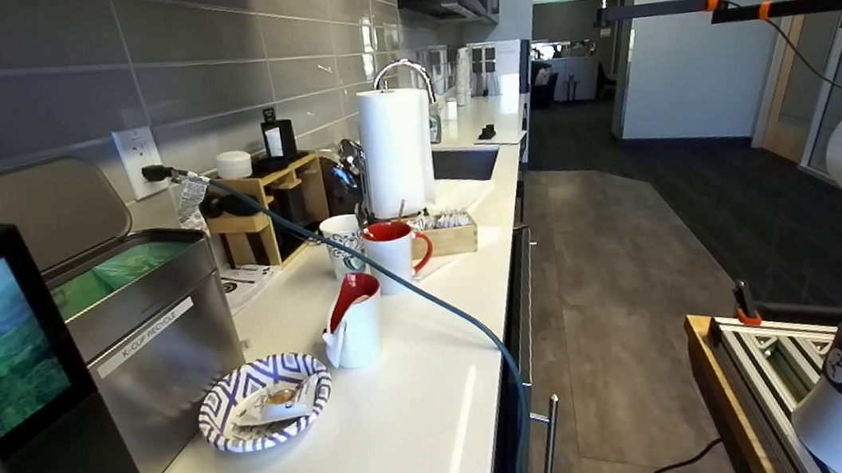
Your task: Put the coffee pod inside the coffeemaker chamber.
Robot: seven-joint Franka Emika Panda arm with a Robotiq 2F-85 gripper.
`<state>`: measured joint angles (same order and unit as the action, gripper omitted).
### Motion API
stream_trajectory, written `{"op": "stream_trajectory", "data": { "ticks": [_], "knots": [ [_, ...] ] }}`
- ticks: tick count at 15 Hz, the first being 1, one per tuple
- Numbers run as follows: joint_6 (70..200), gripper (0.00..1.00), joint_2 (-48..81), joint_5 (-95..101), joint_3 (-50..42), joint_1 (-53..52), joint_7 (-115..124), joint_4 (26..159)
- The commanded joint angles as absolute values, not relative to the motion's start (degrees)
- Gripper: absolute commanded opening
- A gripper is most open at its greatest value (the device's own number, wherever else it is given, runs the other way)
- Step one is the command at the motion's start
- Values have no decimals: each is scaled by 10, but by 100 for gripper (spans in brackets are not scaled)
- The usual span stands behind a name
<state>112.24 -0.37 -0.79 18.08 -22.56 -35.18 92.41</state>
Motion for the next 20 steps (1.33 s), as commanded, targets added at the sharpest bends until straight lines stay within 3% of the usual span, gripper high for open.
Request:
{"op": "stream_trajectory", "data": {
  "ticks": [1, 8, 20],
  "knots": [
    [1088, 29, 30, -26, 196, -223, -260, 876],
    [1020, 29, 82, -17, 217, -242, -20, 783],
    [1161, 29, 95, 89, 203, -267, 366, 813]
  ]
}}
